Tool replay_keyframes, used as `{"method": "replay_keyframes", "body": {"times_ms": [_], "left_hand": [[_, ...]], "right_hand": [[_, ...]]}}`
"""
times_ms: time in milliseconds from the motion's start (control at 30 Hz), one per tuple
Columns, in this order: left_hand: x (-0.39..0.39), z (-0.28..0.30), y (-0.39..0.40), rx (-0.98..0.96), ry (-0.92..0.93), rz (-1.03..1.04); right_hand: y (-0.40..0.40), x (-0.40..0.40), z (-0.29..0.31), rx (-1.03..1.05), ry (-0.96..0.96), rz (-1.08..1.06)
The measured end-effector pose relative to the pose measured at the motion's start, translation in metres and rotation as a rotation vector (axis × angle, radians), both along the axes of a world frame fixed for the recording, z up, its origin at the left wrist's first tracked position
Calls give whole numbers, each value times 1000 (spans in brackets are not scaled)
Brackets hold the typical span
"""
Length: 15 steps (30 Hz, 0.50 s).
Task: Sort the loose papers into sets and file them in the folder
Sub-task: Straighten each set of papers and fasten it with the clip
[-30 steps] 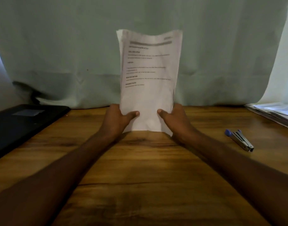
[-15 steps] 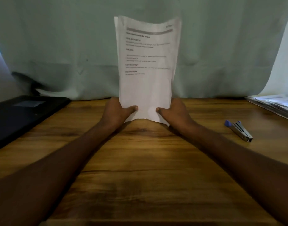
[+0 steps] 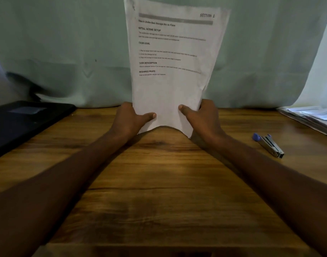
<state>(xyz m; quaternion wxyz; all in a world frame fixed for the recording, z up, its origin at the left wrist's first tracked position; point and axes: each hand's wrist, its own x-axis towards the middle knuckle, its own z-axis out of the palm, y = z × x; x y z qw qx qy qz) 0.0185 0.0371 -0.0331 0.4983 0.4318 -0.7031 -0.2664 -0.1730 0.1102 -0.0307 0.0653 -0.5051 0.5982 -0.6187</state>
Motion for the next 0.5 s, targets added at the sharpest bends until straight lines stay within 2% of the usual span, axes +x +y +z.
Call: {"method": "replay_keyframes", "body": {"times_ms": [100, 167, 233, 400, 500], "left_hand": [[-1, 1, 0, 1, 22, -16], [1, -1, -1, 36, -15, -26], [4, -4, -3, 52, -25, -37], [5, -2, -4, 18, 17, -40], [7, -8, -4, 26, -63, -62]], "right_hand": [[0, 1, 4, -67, 136, -36], [-2, 3, 0, -7, 201, -52], [-4, 3, -4, 38, 230, -57], [-2, 6, 1, -35, 258, -40], [-2, 3, -3, 95, 304, -44]]}}
